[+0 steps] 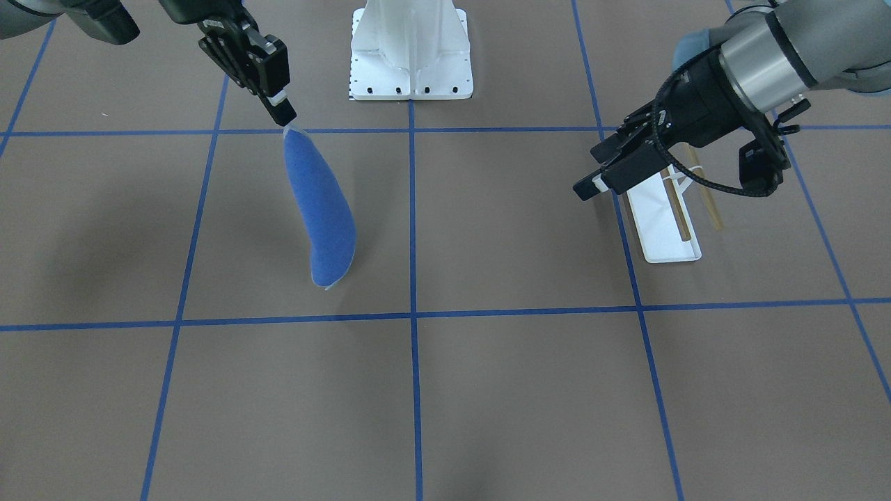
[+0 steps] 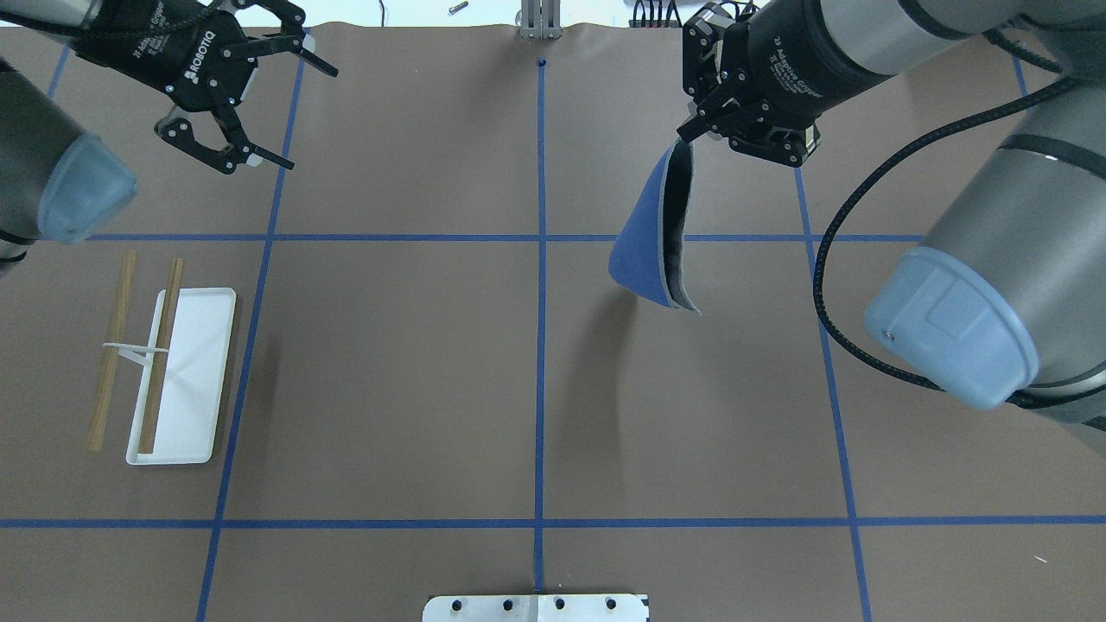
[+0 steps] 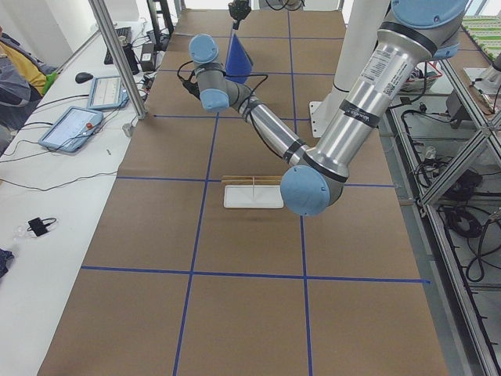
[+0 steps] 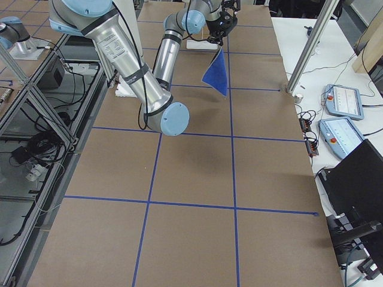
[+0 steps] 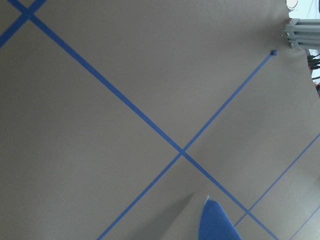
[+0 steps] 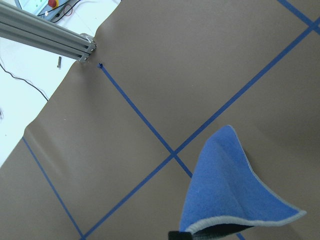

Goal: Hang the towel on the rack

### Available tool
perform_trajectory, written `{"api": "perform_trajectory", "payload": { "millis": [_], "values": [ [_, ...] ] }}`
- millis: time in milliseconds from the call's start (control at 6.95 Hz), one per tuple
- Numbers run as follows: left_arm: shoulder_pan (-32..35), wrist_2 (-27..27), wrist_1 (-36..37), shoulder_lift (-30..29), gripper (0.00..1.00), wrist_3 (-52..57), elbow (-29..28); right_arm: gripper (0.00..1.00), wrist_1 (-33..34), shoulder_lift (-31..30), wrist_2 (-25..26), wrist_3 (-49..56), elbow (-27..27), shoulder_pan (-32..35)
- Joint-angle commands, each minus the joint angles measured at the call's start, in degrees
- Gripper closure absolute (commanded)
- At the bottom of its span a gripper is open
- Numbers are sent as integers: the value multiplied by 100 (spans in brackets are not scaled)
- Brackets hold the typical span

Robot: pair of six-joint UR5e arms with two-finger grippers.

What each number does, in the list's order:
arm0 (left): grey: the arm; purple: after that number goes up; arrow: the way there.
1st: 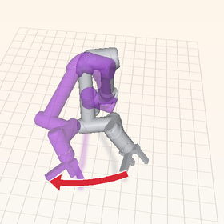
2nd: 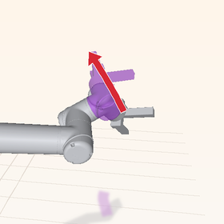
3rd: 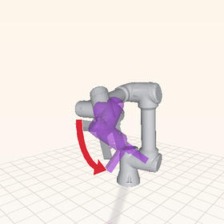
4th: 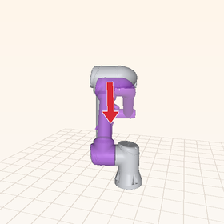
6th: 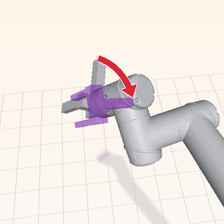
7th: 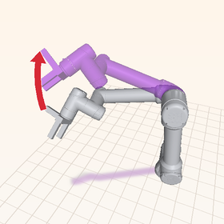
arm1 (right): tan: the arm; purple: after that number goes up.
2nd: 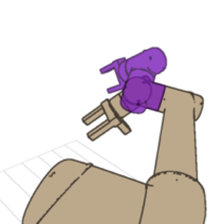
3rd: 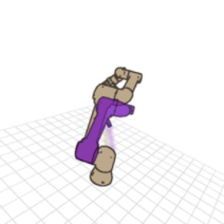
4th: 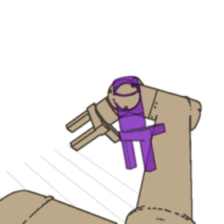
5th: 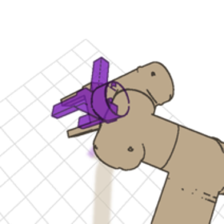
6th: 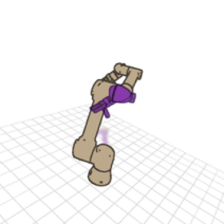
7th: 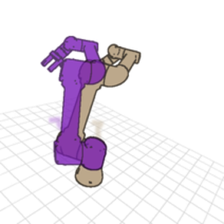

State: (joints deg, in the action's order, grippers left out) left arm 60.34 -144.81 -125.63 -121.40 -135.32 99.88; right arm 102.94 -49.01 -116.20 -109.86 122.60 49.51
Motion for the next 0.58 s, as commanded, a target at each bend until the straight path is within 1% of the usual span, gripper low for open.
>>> {"api": "perform_trajectory", "payload": {
  "millis": [0,144,431],
  "values": [
    [-530,1002,-155,-391,2,-1868,13,100,-2,172,561,-869,1,-204],
    [-706,1338,-155,-549,2,-2484,13,100,-2,207,607,-1114,1,-213],
    [-1119,1979,-146,-822,2,-3147,13,100,-2,339,791,-1354,-8,-292]
  ]
}}
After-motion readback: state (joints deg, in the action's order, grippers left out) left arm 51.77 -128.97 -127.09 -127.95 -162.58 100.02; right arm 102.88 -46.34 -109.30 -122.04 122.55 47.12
